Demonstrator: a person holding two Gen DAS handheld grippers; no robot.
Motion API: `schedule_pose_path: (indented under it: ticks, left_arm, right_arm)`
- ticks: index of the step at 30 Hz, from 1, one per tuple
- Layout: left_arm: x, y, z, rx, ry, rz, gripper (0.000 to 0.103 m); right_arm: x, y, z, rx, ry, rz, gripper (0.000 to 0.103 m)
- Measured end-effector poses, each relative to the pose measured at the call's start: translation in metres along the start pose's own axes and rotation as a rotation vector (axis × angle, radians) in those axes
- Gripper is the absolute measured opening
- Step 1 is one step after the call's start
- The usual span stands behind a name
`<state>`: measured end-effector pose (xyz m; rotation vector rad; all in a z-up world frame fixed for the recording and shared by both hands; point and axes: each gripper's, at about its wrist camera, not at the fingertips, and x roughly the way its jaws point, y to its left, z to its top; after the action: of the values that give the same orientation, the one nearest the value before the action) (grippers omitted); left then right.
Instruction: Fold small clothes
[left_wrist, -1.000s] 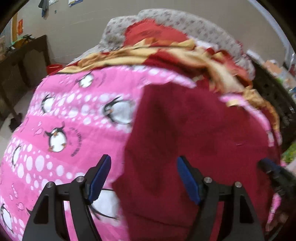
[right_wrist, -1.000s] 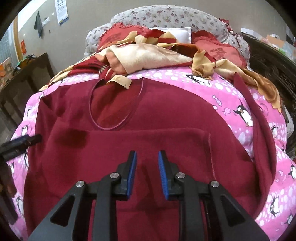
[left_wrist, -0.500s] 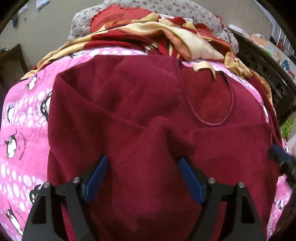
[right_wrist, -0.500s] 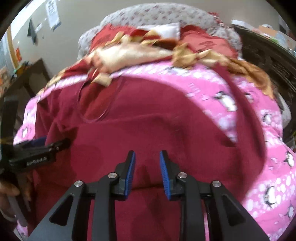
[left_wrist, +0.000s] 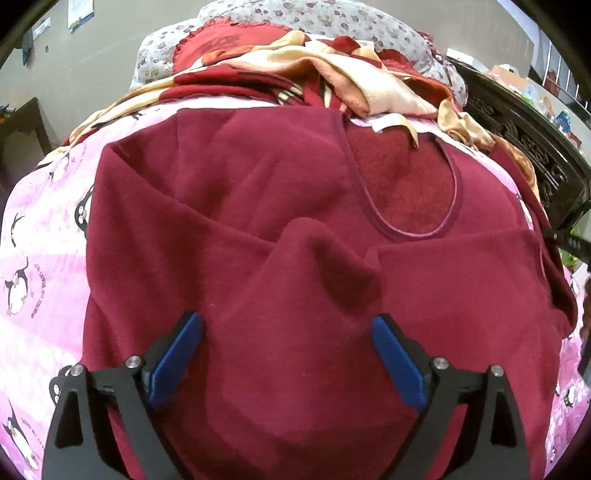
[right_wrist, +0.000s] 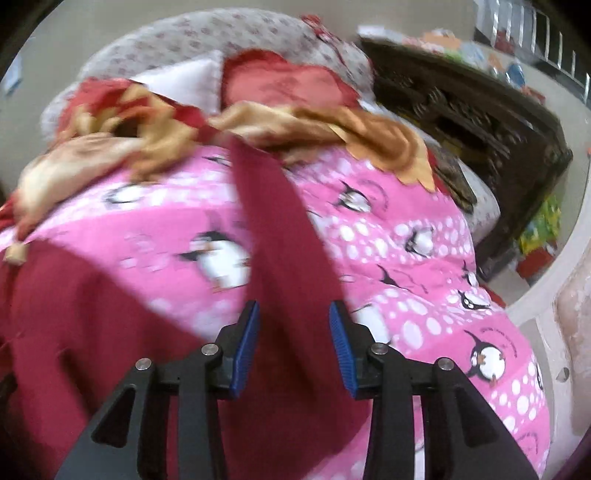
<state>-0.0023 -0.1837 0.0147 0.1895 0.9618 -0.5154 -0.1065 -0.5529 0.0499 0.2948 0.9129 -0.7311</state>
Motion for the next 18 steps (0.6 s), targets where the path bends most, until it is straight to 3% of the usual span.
schedule_pose_path:
  ticks: [3,5,8,10,14,18]
  left_arm:
    - [0.003,-0.002,0.001,0.004,-0.003,-0.006,0.101]
    - [0.004,-0.004,0.001,0.008,-0.007,-0.004,0.102]
    - [0.004,-0.004,0.000,0.011,-0.014,-0.001,0.103]
    - [0.004,-0.003,-0.001,0.009,-0.021,-0.008,0.103]
    - [0.004,-0.005,-0.003,0.013,-0.029,-0.001,0.103]
    - [0.004,-0.005,-0.003,0.011,-0.033,-0.006,0.103]
  right_arm:
    - [0.011,-0.040,0.014,0.164,-0.013,0.007,0.047]
    - [0.022,-0.065,0.021,0.244,0.013,-0.043,0.048]
    - [0.039,-0.093,0.027,0.284,0.103,-0.093,0.048]
    - [0.026,-0.101,0.028,0.288,0.062,-0.110,0.048]
    - [-0.007,-0.100,0.029,0.292,-0.058,-0.024,0.049]
    - [0.007,-0.075,0.044,0.226,-0.020,0.121,0.049]
